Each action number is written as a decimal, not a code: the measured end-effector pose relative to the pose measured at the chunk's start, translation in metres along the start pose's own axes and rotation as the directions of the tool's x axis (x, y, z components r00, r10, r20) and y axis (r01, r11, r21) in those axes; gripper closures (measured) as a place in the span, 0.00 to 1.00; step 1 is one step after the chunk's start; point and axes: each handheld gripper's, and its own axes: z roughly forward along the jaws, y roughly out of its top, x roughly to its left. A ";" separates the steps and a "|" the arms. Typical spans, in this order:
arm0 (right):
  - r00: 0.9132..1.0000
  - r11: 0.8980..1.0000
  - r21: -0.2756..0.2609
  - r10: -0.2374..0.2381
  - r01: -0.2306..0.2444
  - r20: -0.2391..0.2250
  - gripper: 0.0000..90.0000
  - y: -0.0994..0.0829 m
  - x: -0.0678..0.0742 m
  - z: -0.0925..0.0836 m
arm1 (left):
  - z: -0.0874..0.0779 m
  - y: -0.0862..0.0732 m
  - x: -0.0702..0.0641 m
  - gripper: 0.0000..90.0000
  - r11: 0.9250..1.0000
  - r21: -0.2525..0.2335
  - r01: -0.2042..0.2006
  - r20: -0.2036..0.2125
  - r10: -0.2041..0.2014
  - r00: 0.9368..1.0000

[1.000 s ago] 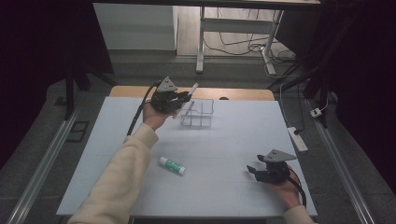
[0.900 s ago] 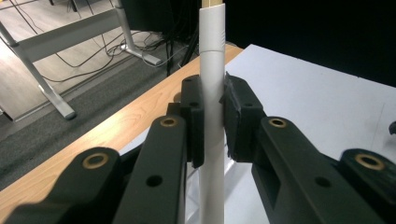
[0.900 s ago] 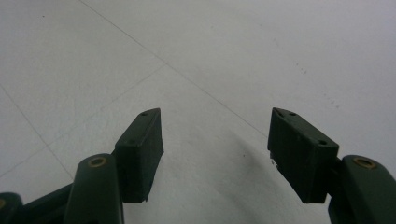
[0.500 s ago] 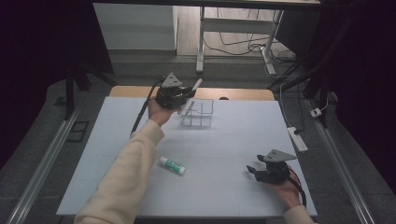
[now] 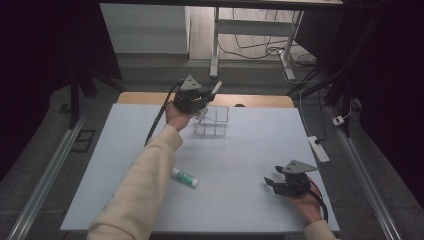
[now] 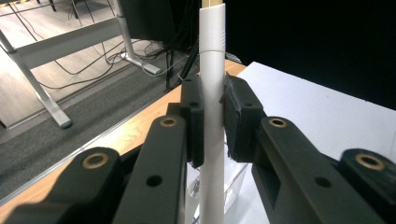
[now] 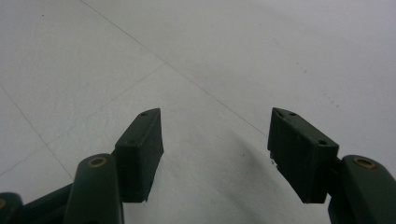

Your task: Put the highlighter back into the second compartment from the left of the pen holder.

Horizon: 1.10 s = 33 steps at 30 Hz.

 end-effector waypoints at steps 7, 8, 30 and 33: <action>1.000 1.000 0.001 -0.001 0.001 0.002 0.39 0.000 0.000 0.000 | 0.009 0.005 0.000 0.88 1.000 -0.012 0.005 0.000 -0.005 1.000; 1.000 1.000 0.002 0.000 0.000 0.002 0.39 0.000 0.000 0.000 | 0.011 0.005 -0.001 0.88 1.000 -0.015 0.007 -0.001 -0.007 1.000; 1.000 1.000 0.002 -0.002 0.002 -0.001 0.39 -0.001 -0.001 0.002 | 0.047 0.001 -0.003 0.87 0.999 -0.034 0.027 0.006 -0.027 1.000; 1.000 1.000 -0.001 -0.002 0.002 0.000 0.39 -0.001 -0.001 0.001 | 0.049 0.000 -0.001 0.87 0.999 -0.037 0.035 0.007 -0.035 0.999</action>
